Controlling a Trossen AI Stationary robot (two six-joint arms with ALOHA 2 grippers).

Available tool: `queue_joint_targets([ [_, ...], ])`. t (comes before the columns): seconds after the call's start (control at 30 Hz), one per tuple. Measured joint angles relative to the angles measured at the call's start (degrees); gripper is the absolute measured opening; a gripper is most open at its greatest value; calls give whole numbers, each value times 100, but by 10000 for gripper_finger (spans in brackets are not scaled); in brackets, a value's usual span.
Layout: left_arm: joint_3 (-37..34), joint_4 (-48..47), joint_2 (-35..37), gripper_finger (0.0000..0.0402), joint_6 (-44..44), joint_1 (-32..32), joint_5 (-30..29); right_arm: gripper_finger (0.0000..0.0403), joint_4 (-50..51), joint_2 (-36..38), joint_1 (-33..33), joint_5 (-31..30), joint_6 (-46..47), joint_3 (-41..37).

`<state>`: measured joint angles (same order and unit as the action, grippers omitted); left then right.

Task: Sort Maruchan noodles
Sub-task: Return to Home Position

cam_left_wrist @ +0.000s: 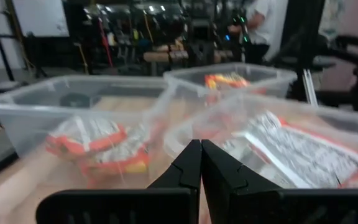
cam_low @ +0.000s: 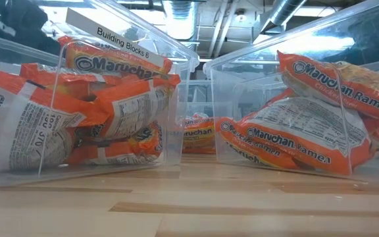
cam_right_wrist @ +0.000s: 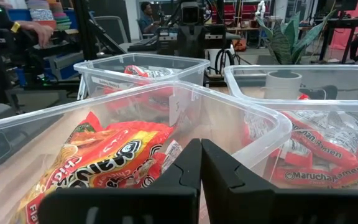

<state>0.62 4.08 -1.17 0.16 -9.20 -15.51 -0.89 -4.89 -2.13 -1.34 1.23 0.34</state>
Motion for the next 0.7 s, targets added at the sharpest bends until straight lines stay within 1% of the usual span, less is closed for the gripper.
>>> queue_joint_targets([
  [0.03,0,0,102,0,1,46,-2,33,0,0,0,0,0,0],
  [0.13,-2,28,115,0,2,126,-25,33,0,2,0,-2,-4,0],
  [0.7,-15,15,110,0,2,128,-13,33,0,2,0,-2,-13,-4],
])
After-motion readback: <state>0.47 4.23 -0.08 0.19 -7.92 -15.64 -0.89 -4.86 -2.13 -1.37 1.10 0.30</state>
